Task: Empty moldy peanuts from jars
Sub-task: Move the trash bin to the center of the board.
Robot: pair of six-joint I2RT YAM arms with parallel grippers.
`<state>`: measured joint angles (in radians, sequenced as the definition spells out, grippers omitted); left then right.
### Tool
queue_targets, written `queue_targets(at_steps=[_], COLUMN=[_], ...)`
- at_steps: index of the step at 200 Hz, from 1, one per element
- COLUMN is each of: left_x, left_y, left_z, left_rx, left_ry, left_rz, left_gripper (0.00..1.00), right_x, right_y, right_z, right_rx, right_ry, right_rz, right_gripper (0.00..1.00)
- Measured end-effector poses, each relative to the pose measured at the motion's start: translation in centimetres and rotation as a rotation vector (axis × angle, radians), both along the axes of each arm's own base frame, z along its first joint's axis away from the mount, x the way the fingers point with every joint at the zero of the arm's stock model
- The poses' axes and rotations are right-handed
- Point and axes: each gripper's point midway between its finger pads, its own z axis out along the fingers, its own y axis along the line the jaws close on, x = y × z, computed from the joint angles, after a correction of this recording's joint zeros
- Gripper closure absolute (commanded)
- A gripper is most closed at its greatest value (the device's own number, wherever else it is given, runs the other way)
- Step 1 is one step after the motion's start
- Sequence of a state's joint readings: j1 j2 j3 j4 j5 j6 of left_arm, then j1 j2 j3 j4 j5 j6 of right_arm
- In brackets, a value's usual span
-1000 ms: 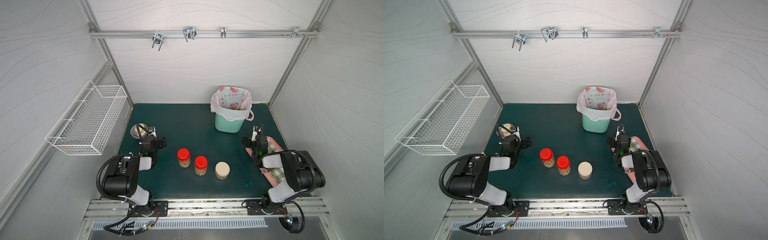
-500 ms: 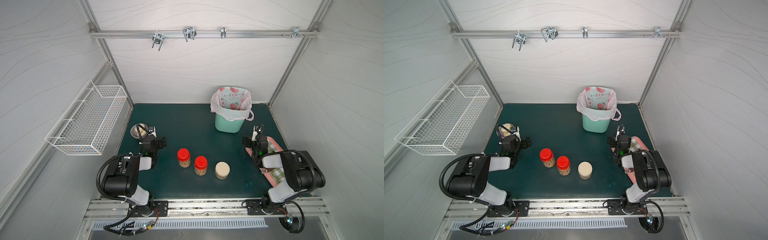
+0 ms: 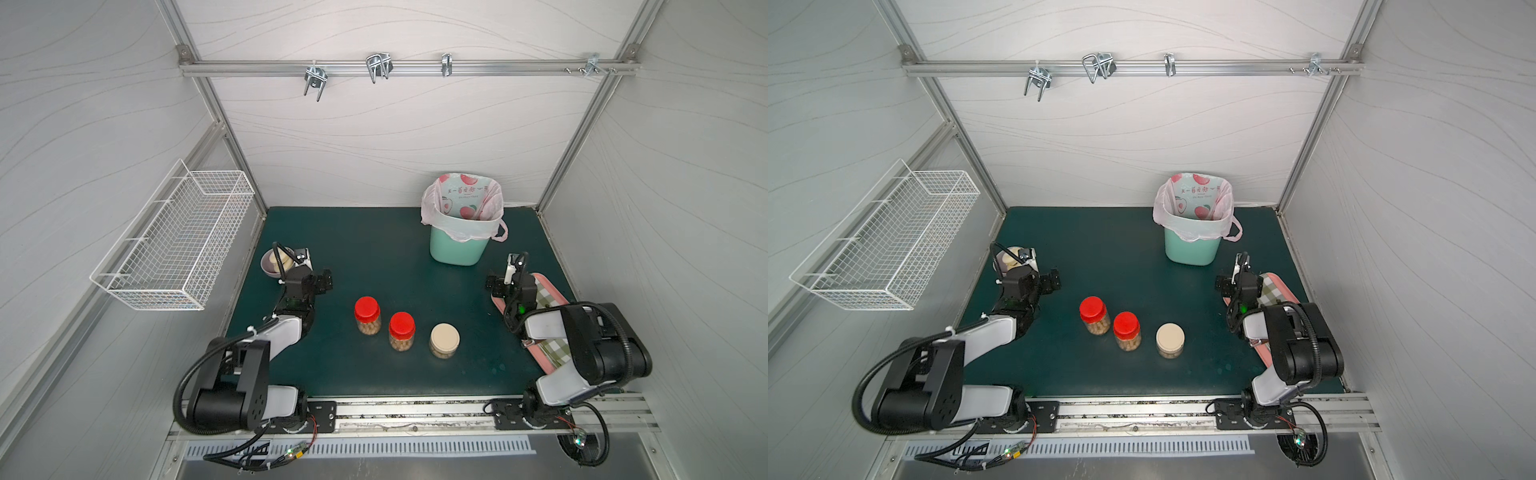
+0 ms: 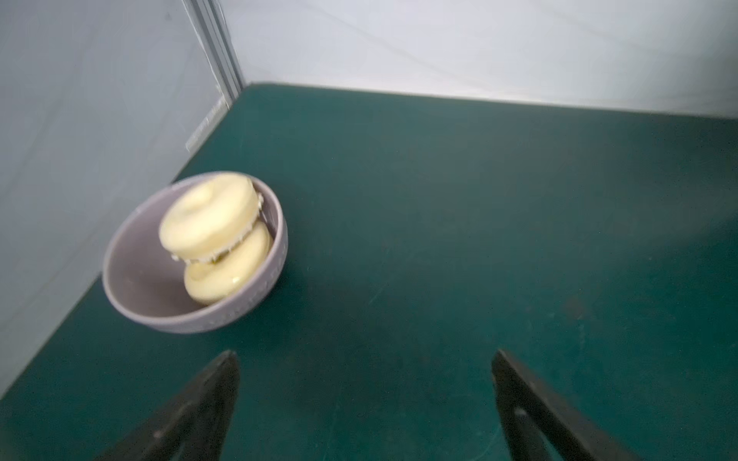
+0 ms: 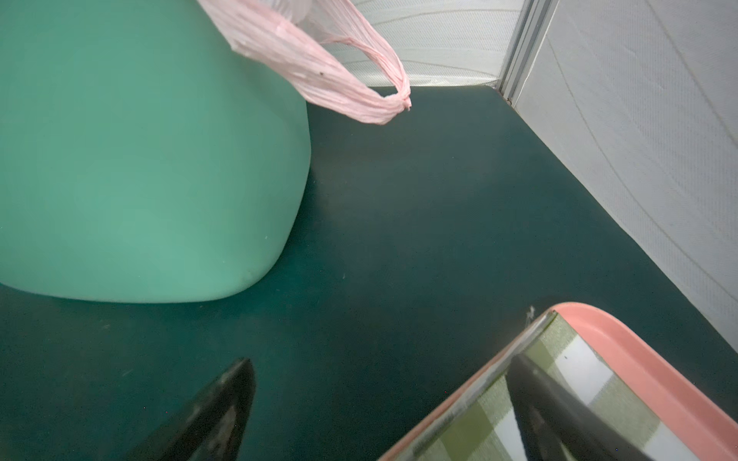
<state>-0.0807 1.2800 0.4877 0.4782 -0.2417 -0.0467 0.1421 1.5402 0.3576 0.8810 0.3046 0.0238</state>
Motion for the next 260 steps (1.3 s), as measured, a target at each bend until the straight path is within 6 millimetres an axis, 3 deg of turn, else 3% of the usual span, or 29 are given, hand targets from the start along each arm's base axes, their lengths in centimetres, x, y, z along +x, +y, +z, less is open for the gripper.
queue_targets(at_steps=[15,30,60,79,106,132,151,171,186,203,212,235,260], left_x=[0.1,-0.3,-1.8,-2.5,-3.5,-4.8,-5.4,-5.7,-5.7,-5.4,-5.4,-5.3,-5.4], left_y=[-0.7,-1.2,-1.4,-1.7,-2.5,-3.3,-3.7,-4.3,-5.1,-5.8,-6.1,-6.5,-6.8], left_z=[3.4,5.2,5.0,5.4,7.1,6.8,7.6,8.5,8.2,7.1,6.6,5.8,5.7], left_rx=[-0.023,-0.054,-0.107,-0.151,-0.243,-0.288,-0.311,-0.34,-0.363,-0.383,-0.39,-0.401,-0.406], left_ry=[-0.074,-0.117,-0.06,-0.028,-0.094,-0.1,-0.119,-0.144,-0.13,-0.087,-0.067,-0.034,-0.03], left_rz=[0.0,0.001,0.014,0.004,-0.028,-0.071,-0.093,-0.131,-0.166,-0.194,-0.201,-0.215,-0.229], left_gripper=[0.01,0.01,0.01,0.01,0.01,0.04,0.05,0.06,0.06,0.07,0.07,0.07,0.07], right_x=[-0.3,-0.4,0.1,-0.6,-3.0,-4.8,-3.9,-1.9,-0.8,0.7,1.6,4.3,5.6], right_y=[-0.1,-0.1,-0.3,-0.2,-0.3,-0.1,1.1,2.6,3.0,3.1,3.1,3.0,2.7], right_z=[1.0,4.0,13.5,17.8,19.8,21.9,25.6,29.3,29.8,29.5,29.4,29.1,27.3], right_rx=[-0.003,-0.002,0.03,0.08,0.223,0.363,0.414,0.44,0.454,0.461,0.473,0.461,0.457], right_ry=[0.0,-0.035,-0.157,-0.21,-0.223,-0.204,-0.163,-0.145,-0.104,-0.031,0.007,0.08,0.161], right_rz=[0.0,-0.003,-0.019,-0.005,0.042,0.09,0.163,0.245,0.264,0.256,0.245,0.231,0.189], right_gripper=[0.01,0.01,0.01,0.01,0.01,0.03,0.18,0.16,0.16,0.35,0.39,0.45,0.46])
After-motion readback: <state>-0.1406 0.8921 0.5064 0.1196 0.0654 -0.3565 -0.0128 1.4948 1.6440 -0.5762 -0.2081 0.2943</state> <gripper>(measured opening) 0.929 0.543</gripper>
